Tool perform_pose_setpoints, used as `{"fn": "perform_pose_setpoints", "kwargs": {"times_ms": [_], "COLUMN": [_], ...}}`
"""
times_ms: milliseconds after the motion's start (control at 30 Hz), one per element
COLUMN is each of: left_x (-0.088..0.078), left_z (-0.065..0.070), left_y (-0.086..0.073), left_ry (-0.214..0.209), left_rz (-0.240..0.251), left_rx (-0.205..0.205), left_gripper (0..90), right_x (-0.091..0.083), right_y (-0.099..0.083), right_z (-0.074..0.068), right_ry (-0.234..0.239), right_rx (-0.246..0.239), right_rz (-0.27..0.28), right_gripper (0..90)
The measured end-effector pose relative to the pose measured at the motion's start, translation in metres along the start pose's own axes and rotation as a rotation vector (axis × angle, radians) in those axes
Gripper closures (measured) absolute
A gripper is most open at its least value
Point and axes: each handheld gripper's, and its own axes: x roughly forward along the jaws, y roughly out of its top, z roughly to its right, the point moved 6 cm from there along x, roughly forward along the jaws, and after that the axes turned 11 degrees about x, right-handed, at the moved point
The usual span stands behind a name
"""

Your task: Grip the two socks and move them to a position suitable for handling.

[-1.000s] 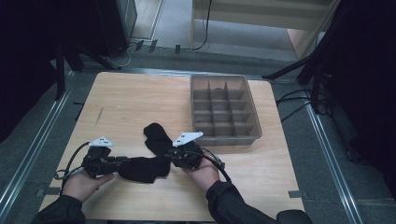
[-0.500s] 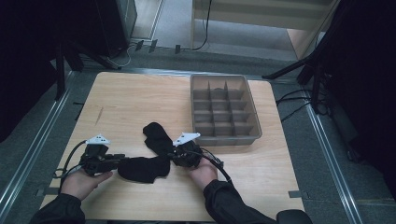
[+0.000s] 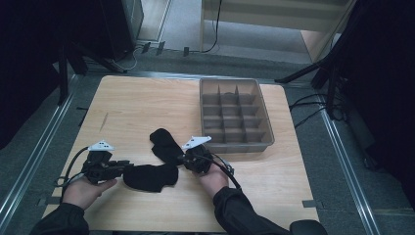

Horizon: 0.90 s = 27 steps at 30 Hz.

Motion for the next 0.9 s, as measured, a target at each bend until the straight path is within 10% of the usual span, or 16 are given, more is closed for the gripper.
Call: {"fn": "perform_pose_setpoints", "kwargs": {"times_ms": [900], "left_x": [-0.003], "left_z": [-0.002], "left_y": [0.002], "left_ry": [0.015], "left_rz": [0.011], "left_rx": [-0.006], "left_gripper": [70.6], "right_x": [-0.108], "right_y": [0.085], "right_z": [-0.038], "right_ry": [0.094], "right_rx": [-0.126], "right_rz": [0.100], "right_gripper": [89.7]}}
